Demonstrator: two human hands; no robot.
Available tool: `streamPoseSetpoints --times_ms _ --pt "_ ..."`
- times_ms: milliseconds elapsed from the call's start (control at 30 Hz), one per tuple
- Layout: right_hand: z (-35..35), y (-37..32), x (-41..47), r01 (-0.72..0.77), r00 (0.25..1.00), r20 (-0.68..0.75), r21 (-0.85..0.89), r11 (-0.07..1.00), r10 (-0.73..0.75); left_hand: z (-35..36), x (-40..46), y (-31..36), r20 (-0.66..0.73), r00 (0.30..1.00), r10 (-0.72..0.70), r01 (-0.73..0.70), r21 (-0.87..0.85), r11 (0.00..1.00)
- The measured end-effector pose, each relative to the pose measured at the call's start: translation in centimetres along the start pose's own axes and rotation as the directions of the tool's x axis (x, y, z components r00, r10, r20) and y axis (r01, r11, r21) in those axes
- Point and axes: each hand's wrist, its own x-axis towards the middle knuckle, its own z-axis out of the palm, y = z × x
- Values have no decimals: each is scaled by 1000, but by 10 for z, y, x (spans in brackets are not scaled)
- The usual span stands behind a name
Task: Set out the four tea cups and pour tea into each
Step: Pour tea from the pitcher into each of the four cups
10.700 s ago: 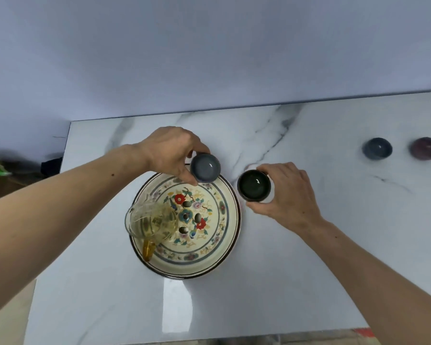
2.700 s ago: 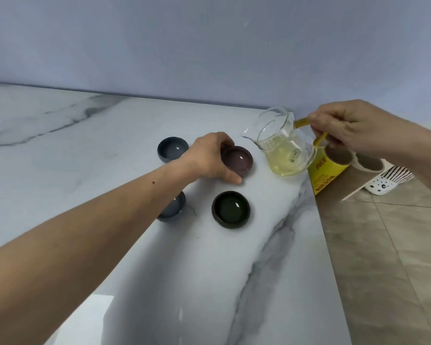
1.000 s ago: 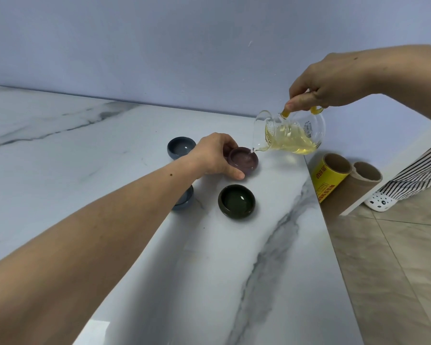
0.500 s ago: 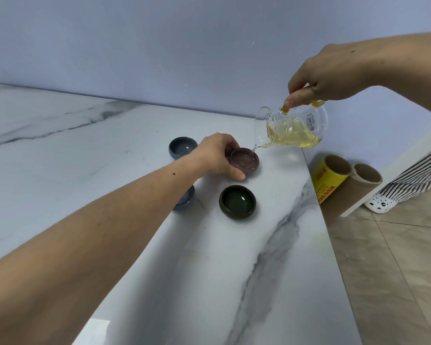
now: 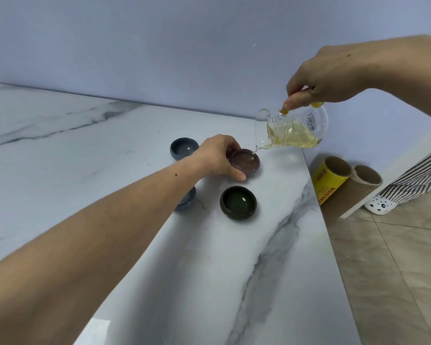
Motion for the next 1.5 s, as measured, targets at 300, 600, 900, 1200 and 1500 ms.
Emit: streamPoseSetpoints --times_ms 300,600,900,1200,1500 --pt "3 -4 1 8 1000 23 13 1000 -8 0 -2 1 -4 1000 4 -4 6 1000" --pt "32 6 -8 -33 998 60 181 983 23 0 -5 5 3 1000 17 -17 52 999" --pt "58 21 -30 -122 992 50 529 840 112 -5 -10 11 -23 999 28 -27 48 999" --pt "17 11 -19 -57 992 -59 566 822 110 -67 -34 -4 -162 987 15 -16 -9 1000" --pt "-7 -37 30 11 995 -95 494 869 42 -94 -48 -66 -205 971 -126 149 105 983"
